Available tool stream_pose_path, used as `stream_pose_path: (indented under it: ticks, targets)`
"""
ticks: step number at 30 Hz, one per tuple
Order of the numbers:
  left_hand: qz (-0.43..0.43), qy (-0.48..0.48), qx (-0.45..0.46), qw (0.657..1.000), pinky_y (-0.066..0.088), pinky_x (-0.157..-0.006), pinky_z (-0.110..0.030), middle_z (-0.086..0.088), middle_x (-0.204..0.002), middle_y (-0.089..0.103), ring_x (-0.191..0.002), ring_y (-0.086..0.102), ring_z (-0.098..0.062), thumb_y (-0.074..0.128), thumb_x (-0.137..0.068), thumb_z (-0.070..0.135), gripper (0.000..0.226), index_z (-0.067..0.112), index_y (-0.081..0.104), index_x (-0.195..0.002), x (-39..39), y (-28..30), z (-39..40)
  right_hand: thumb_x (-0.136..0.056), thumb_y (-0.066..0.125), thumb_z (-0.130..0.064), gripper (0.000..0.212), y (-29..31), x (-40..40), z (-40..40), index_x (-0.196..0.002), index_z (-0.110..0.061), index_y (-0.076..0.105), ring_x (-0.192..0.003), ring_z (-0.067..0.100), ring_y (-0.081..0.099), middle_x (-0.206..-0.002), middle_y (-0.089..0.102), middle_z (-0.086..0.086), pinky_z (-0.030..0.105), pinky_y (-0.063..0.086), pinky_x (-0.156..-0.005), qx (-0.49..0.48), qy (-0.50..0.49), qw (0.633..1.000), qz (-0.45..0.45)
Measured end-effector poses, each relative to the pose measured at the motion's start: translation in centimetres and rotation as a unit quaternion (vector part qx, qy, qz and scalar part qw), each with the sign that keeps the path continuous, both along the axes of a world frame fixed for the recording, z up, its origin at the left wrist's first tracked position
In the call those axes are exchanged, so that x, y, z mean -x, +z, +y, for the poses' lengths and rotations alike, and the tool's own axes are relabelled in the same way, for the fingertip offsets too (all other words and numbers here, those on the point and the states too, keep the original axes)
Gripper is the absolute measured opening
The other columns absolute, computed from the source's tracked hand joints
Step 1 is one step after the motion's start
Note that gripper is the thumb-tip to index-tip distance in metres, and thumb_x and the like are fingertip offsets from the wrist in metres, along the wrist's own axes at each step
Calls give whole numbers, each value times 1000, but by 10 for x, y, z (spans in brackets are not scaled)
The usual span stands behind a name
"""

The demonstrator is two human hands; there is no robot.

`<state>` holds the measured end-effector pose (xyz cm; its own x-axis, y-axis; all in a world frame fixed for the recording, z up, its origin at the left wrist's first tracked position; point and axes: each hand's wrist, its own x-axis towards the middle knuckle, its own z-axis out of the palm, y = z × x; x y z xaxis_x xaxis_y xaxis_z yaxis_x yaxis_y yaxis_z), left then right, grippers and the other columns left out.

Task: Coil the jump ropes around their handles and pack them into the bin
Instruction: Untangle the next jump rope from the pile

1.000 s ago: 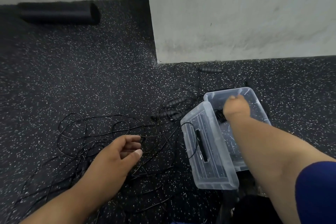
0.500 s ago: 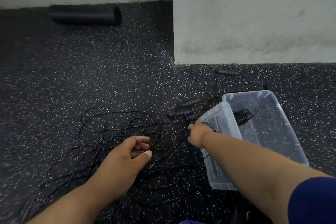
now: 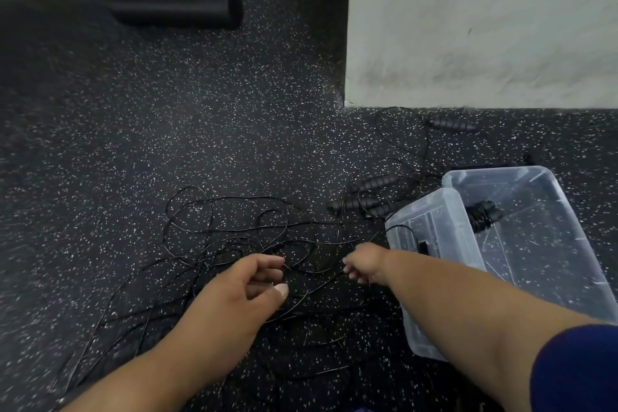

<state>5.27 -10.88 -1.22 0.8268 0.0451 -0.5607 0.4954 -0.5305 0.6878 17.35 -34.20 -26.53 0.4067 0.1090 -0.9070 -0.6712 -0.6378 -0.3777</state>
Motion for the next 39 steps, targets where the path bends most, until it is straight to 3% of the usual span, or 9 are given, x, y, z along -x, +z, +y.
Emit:
stream_pose_path:
  ticks: [2,6,11,14,17,22,26,36,39]
  targets:
    - [2,1,0,1000,50,-89,-17,36,-113,66,-104,66,9,69,-99,33,26,49,62,-118,1,2,0,-107,51,-15,19,0,9,8,-123,-11,58,-63,13,57,-89,63,8,27,46,-58,5,-2,999,44]
    - [6,16,5,1000,52,-92,-19,31,-114,68,-104,67,6,71,-98,29,27,47,65,-117,7,3,2,-104,58,-22,72,-7,21,2,-163,-15,17,-85,17,71,-119,64,8,32,58,-63,30,-28,997,62]
    - [3,14,2,1000,53,-94,-21,31,-114,68,-103,68,5,71,-98,29,27,46,65,-118,15,5,5,-104,60,-25,45,-12,34,-9,-146,-11,50,-109,18,65,-126,63,5,40,55,-101,31,-7,998,51]
    - [-6,1,0,1000,51,-90,-17,34,-114,67,-104,67,7,70,-98,31,27,47,64,-118,17,9,4,-102,59,-47,68,8,25,-5,-156,-11,39,-110,21,66,-124,69,5,42,52,-104,35,77,996,-28]
    - [-17,-19,-6,1000,51,-86,-14,36,-113,65,-103,66,9,69,-99,32,26,47,63,-119,18,15,-2,-106,46,-53,65,46,8,0,-156,-10,44,-135,31,54,-147,58,11,40,41,-114,81,85,980,-160]
    - [-31,-44,-18,998,54,-86,-19,30,-111,68,-98,66,9,69,-99,33,25,47,63,-119,24,29,-13,-110,37,-51,51,111,2,-6,-137,-15,62,-121,34,61,-130,67,9,40,48,-100,107,48,944,-308]
    - [-55,-64,-36,996,57,-91,-26,22,-115,68,-99,65,7,68,-99,37,26,48,60,-122,37,39,-20,-108,37,-51,48,156,14,-14,-75,-19,48,-78,28,60,-75,59,3,38,46,-69,125,81,907,-393]
    - [-123,-71,-72,987,53,-87,-24,17,-139,57,-110,62,0,70,-98,42,56,43,45,-148,69,70,-17,-110,38,-44,48,330,60,6,-71,-17,40,-62,21,48,-66,49,2,38,34,-60,34,118,813,-569]
    - [-140,-50,-45,988,53,-99,-34,11,-154,48,-119,59,-9,73,-96,40,68,39,38,-155,73,78,-13,-110,42,-42,47,378,84,11,-71,-17,39,-60,16,43,-63,44,-2,37,34,-58,-8,119,783,-610]
